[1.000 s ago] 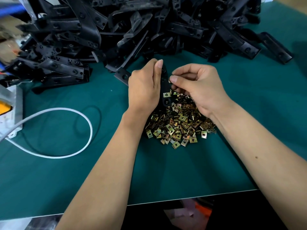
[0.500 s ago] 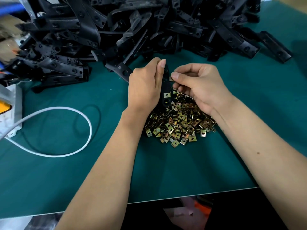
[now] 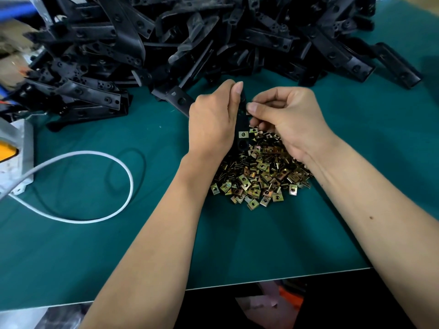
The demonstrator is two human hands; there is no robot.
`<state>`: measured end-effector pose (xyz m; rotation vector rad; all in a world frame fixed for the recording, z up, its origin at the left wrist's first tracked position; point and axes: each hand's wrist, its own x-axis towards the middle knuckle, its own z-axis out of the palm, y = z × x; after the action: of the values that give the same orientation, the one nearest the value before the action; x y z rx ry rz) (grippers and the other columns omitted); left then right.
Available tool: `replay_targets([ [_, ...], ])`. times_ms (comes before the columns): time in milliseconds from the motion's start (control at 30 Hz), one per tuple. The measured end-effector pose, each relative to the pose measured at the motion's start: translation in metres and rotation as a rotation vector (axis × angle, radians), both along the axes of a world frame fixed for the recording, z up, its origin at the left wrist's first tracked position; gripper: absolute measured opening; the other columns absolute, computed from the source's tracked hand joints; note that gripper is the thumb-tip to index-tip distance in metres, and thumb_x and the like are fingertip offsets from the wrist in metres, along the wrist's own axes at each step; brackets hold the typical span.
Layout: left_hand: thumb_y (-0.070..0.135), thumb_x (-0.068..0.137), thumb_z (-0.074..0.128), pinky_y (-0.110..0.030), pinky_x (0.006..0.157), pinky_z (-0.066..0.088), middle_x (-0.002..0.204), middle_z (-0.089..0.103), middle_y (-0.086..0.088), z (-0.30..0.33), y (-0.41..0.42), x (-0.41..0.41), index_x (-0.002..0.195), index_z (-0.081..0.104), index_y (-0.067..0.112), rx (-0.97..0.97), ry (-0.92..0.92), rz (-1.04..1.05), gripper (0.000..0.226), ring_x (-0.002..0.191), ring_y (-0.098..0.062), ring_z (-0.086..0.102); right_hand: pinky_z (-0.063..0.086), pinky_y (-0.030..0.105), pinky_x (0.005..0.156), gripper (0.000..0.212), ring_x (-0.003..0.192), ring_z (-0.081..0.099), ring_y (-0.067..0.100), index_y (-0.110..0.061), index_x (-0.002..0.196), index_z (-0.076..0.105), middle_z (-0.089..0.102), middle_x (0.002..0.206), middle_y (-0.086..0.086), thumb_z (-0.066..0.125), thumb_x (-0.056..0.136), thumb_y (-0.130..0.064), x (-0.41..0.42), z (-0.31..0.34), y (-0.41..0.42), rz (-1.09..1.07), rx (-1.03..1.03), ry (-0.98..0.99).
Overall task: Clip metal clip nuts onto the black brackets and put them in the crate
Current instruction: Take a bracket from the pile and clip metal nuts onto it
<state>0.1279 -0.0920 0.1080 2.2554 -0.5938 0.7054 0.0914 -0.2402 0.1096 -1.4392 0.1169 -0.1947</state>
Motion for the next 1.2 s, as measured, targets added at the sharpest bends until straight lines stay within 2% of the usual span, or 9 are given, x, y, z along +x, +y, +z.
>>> replay_targets([
  [167,0.033,0.110,0.040,-0.035,0.056,0.027,0.055,0.033,0.009,-0.0011,-0.0016,0.0006,0.076,0.040,0.014,-0.008,0.003,0.029,0.039,0.052,-0.027,0.040,0.051,0.022,0.055,0.013,0.060,0.070,0.014,-0.005,0.090,0.072,0.072,0.070,0.004,0.082,0.083,-0.001,0.0001,-0.0035,0.0058,-0.057,-0.027,-0.029],
  [300,0.031,0.110,0.039,-0.032,0.054,0.022,0.055,0.035,0.009,-0.0022,-0.0060,0.0002,0.075,0.040,0.014,-0.103,0.024,0.038,0.039,0.050,-0.020,0.034,0.050,0.020,0.054,0.011,0.058,0.066,0.011,-0.007,0.089,0.072,0.072,0.071,0.001,0.080,0.085,-0.001,-0.0001,-0.0023,0.0048,0.011,0.137,0.020],
  [500,0.032,0.110,0.039,-0.036,0.057,0.025,0.057,0.039,0.005,-0.0014,-0.0069,-0.0003,0.077,0.041,0.015,-0.034,0.007,0.071,0.037,0.053,-0.028,0.041,0.049,0.022,0.053,0.011,0.058,0.065,0.013,-0.007,0.088,0.073,0.071,0.066,0.001,0.082,0.084,-0.002,0.0000,-0.0070,0.0077,-0.081,-0.031,-0.070],
  [667,0.032,0.110,0.039,-0.032,0.057,0.022,0.056,0.037,0.007,-0.0017,-0.0048,0.0007,0.077,0.040,0.015,-0.031,0.006,0.072,0.037,0.053,-0.025,0.040,0.048,0.023,0.056,0.015,0.064,0.063,0.010,-0.009,0.095,0.075,0.073,0.076,0.000,0.083,0.087,-0.019,0.0013,-0.0066,0.0048,-0.044,-0.062,0.029],
  [800,0.031,0.111,0.040,-0.036,0.056,0.022,0.057,0.043,-0.002,-0.0022,-0.0016,0.0016,0.077,0.040,0.015,-0.045,-0.021,0.097,0.037,0.051,-0.031,0.041,0.045,0.021,0.054,0.022,0.063,0.061,0.012,-0.006,0.093,0.076,0.071,0.078,0.002,0.068,0.100,-0.026,-0.0009,-0.0044,0.0019,0.033,-0.017,0.090],
  [1000,0.030,0.111,0.039,-0.036,0.055,0.024,0.057,0.042,-0.001,-0.0027,-0.0017,0.0001,0.078,0.040,0.015,-0.033,-0.007,0.099,0.036,0.051,-0.031,0.040,0.041,0.017,0.047,0.010,0.056,0.055,0.009,-0.009,0.090,0.077,0.065,0.066,-0.001,0.071,0.097,-0.014,-0.0024,-0.0029,0.0008,0.088,-0.091,0.087],
  [1200,0.029,0.111,0.040,-0.039,0.054,0.029,0.058,0.043,-0.004,0.0005,-0.0028,-0.0019,0.078,0.040,0.014,-0.028,-0.009,0.055,0.035,0.052,-0.035,0.043,0.038,0.015,0.045,0.016,0.053,0.051,0.008,-0.010,0.081,0.073,0.062,0.060,-0.003,0.070,0.097,-0.010,-0.0006,-0.0017,-0.0004,0.094,-0.123,0.073],
])
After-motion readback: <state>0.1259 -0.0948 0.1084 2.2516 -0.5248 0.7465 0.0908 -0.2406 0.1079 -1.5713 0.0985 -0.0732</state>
